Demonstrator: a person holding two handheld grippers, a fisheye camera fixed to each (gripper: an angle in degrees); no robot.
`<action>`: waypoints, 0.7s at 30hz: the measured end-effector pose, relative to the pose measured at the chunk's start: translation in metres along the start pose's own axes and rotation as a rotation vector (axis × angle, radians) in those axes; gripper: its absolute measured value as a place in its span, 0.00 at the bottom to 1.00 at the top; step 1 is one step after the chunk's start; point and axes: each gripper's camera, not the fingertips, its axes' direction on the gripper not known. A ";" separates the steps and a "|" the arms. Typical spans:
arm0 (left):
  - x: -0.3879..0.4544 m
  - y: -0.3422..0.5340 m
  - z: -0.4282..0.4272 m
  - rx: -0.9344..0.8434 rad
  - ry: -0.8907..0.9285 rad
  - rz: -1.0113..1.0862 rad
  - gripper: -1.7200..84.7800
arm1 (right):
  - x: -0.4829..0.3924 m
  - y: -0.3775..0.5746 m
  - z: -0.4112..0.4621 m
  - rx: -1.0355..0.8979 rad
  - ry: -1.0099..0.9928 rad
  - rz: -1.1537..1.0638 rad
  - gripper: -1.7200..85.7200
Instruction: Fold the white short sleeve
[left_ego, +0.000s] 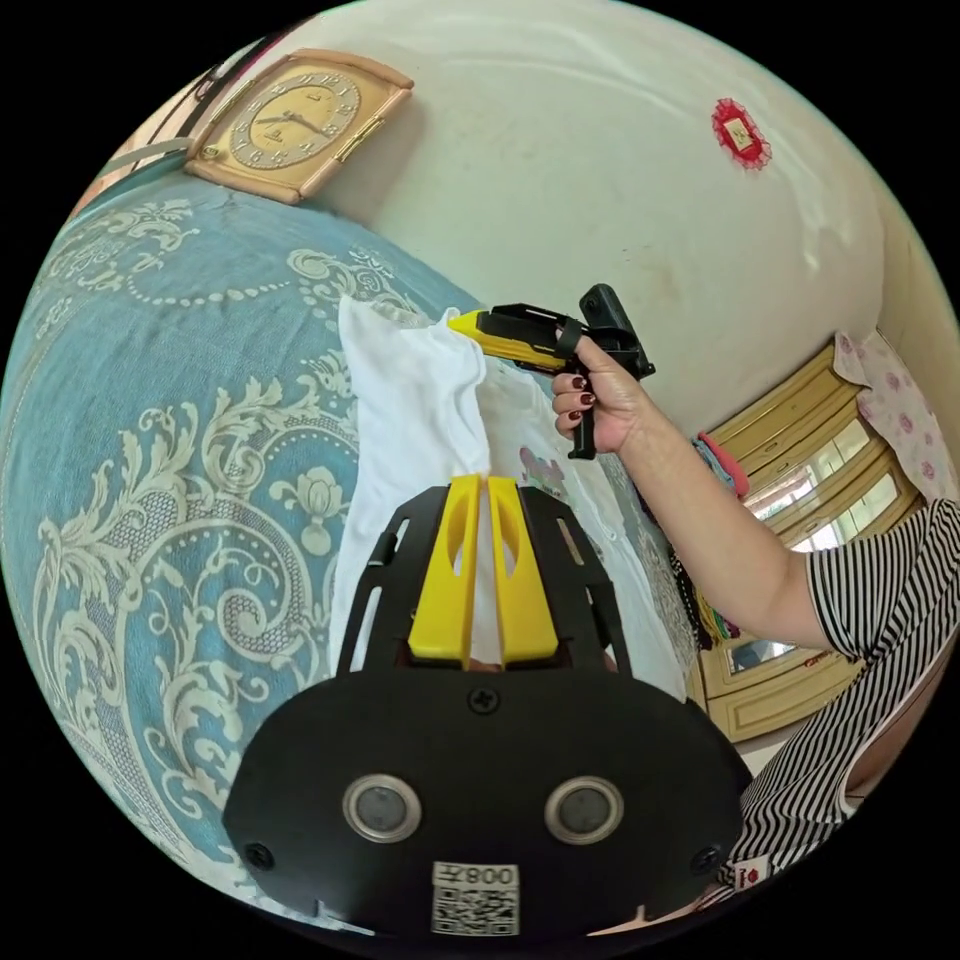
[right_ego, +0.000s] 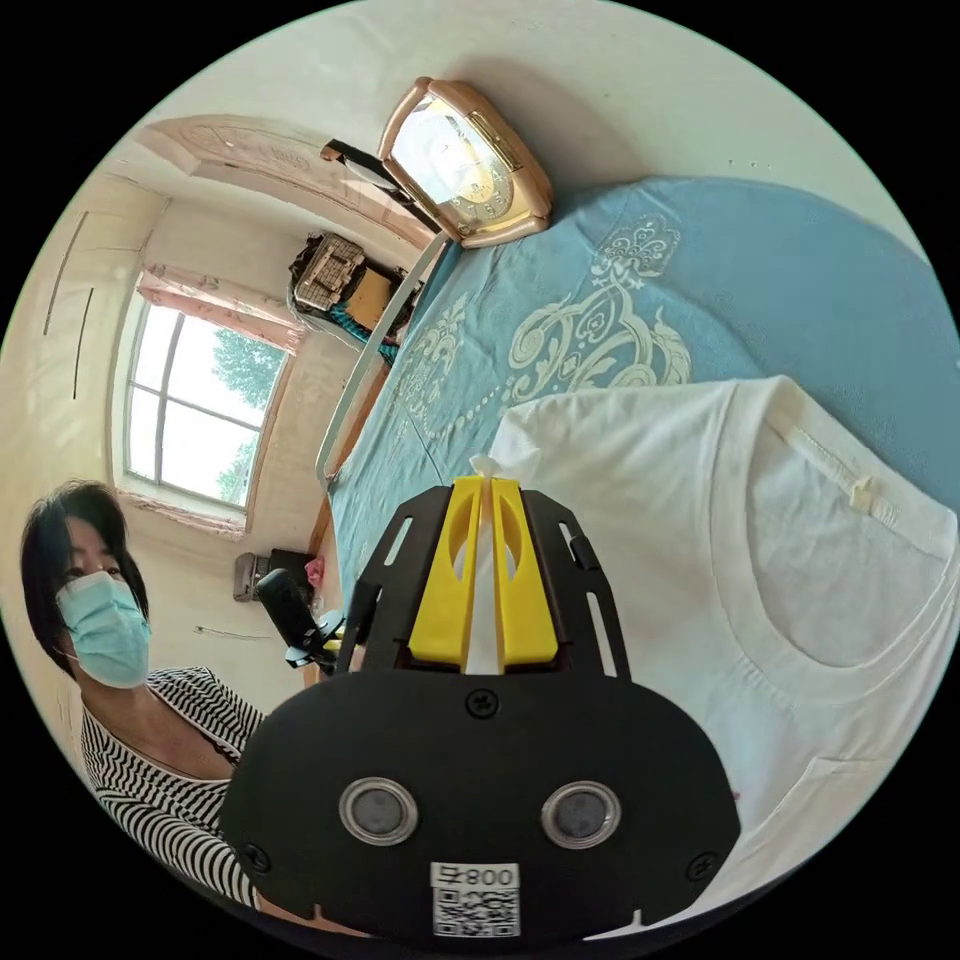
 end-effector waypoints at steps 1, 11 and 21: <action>0.004 -0.004 0.004 -0.024 -0.015 0.014 0.04 | 0.012 0.005 -0.004 -0.001 0.006 0.021 0.04; 0.028 -0.032 0.033 -0.162 -0.094 0.067 0.04 | 0.083 0.034 -0.028 0.096 -0.039 0.154 0.05; 0.037 -0.047 0.030 -0.118 -0.043 0.039 0.06 | 0.084 0.043 -0.060 0.208 0.163 0.119 0.04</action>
